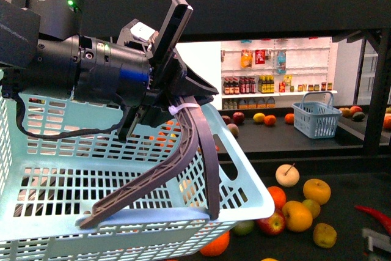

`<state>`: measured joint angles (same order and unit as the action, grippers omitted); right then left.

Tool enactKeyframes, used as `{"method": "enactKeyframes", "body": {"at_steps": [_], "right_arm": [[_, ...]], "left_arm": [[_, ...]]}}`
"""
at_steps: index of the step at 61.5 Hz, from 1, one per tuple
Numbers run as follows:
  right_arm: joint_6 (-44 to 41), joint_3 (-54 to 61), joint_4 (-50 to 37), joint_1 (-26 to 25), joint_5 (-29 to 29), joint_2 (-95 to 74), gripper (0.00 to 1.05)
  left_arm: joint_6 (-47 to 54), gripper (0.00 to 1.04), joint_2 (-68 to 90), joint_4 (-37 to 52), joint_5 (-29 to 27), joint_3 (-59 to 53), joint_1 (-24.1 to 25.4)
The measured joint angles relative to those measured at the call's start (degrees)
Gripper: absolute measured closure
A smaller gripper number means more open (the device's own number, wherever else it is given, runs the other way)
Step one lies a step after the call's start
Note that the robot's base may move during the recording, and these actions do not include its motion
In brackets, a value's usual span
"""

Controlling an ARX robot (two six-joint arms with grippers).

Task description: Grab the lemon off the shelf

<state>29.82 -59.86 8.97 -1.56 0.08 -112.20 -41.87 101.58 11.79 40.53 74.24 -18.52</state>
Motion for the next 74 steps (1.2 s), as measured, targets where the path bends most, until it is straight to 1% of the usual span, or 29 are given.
{"method": "enactKeyframes", "body": {"at_steps": [12,21,34,51,74], "right_arm": [[9.4,-14.1,5.3,3.0,-1.4,-11.2,0.02],[15.6,-22.1,6.8,4.7,-2.4,-18.9,0.02],[21.7,-30.4,8.1,5.4,-2.6,-28.8,0.02],[25.1,-40.2,7.8,4.8,-0.4,-40.7,0.02],[26.0,-50.4,9.5,5.6,0.4,-46.7,0.02]], "left_arm": [[0.0,0.96,0.0,0.0,0.0,0.0,0.0],[0.0,0.97,0.0,0.0,0.0,0.0,0.0],[0.0,0.97,0.0,0.0,0.0,0.0,0.0],[0.0,0.97,0.0,0.0,0.0,0.0,0.0],[0.0,0.97,0.0,0.0,0.0,0.0,0.0]]}}
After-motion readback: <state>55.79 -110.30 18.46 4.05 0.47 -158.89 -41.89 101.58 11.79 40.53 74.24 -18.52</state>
